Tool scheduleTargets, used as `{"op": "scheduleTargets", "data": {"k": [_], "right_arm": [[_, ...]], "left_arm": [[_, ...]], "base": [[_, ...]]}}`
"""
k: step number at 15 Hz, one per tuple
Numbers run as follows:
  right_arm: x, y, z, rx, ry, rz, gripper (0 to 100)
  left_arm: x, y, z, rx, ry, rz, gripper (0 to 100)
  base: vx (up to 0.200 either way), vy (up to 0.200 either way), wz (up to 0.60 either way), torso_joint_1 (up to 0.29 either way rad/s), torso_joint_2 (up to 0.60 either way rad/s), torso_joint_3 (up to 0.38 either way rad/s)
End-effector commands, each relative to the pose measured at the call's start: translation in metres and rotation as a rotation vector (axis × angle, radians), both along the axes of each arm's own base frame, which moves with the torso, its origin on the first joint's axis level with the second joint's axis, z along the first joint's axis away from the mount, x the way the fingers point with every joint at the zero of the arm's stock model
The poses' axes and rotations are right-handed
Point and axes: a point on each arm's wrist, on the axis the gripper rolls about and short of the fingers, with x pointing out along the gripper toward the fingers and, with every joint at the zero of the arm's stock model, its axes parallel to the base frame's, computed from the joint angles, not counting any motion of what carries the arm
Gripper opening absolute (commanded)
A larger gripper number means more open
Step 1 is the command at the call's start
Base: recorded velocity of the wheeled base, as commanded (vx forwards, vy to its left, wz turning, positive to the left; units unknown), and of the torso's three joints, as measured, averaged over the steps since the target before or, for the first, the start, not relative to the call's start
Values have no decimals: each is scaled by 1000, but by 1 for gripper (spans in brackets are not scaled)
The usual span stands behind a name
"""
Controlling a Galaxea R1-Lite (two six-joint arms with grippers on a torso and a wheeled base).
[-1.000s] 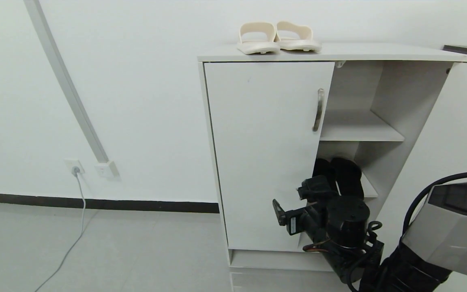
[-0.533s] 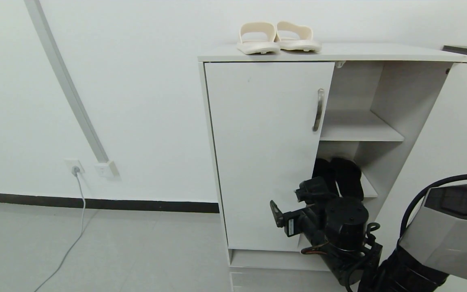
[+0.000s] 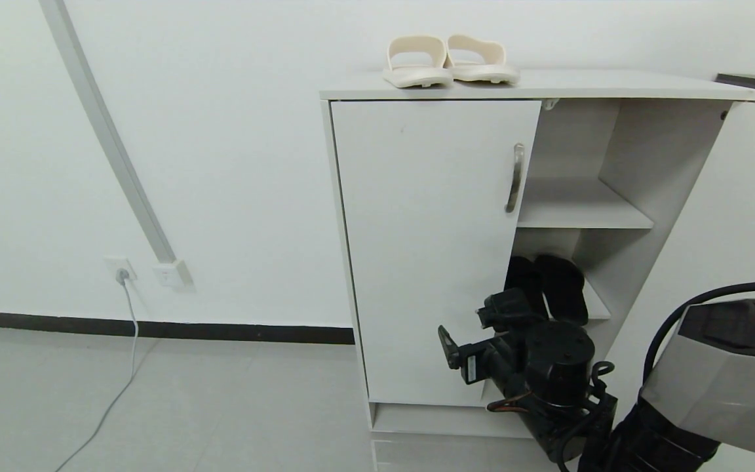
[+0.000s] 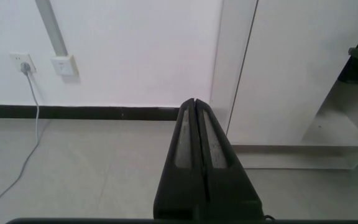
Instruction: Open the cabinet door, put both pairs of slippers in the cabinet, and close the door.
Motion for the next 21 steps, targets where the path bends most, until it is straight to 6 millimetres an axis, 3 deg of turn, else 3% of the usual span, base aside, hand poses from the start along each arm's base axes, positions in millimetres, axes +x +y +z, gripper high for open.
{"op": "scheduleTargets", "data": {"k": [1,5,8,21], "right_arm": [[0,1,-2,-5,5,1,100],[1,1,-3,-6,6,1,100],[1,1,-4,-7,7,1,100],[0,0,-2,-2,3,-1,100]], "left_arm": [[0,0,0,0,1,0,0],[0,0,0,0,1,0,0],[0,0,0,1,1,0,0],[0,0,0,3,1,-1,0]], "base": [[0,0,0,0,0,0],[0,0,0,1,-21,-10],[0,0,0,9,-181,-297],[0,0,0,106,-479,-342]]}}
